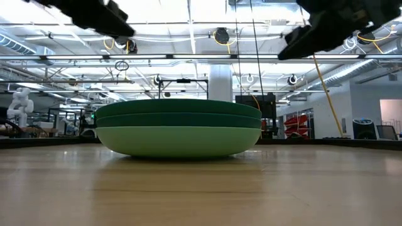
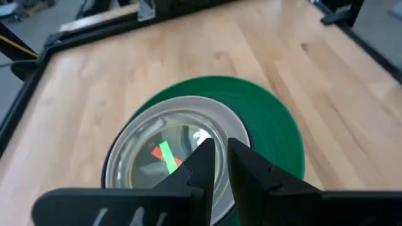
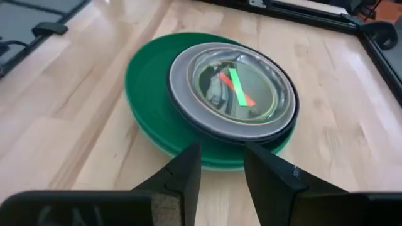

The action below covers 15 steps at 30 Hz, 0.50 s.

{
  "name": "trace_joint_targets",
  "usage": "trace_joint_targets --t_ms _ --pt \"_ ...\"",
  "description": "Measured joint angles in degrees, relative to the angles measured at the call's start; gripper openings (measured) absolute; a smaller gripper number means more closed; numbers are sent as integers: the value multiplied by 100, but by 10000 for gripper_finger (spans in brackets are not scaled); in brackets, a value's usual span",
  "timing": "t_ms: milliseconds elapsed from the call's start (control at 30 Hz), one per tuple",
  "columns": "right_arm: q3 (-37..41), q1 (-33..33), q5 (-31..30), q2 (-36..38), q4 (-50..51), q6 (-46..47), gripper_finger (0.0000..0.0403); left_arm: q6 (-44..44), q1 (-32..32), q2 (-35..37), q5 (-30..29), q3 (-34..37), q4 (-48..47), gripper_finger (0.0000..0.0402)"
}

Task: Stack plastic plates
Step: Return to Home Position

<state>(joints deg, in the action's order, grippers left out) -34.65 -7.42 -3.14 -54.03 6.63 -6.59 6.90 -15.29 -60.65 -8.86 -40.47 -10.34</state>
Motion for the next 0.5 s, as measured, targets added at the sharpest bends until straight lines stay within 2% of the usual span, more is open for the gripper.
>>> trace_joint_targets --t_ms 167,500 --pt "590 0 -7 850 -190 28 116 12 71 1108 -31 616 215 52" --pt "1638 0 -168 2727 -212 168 116 -165 801 3228 -66 2022 790 52"
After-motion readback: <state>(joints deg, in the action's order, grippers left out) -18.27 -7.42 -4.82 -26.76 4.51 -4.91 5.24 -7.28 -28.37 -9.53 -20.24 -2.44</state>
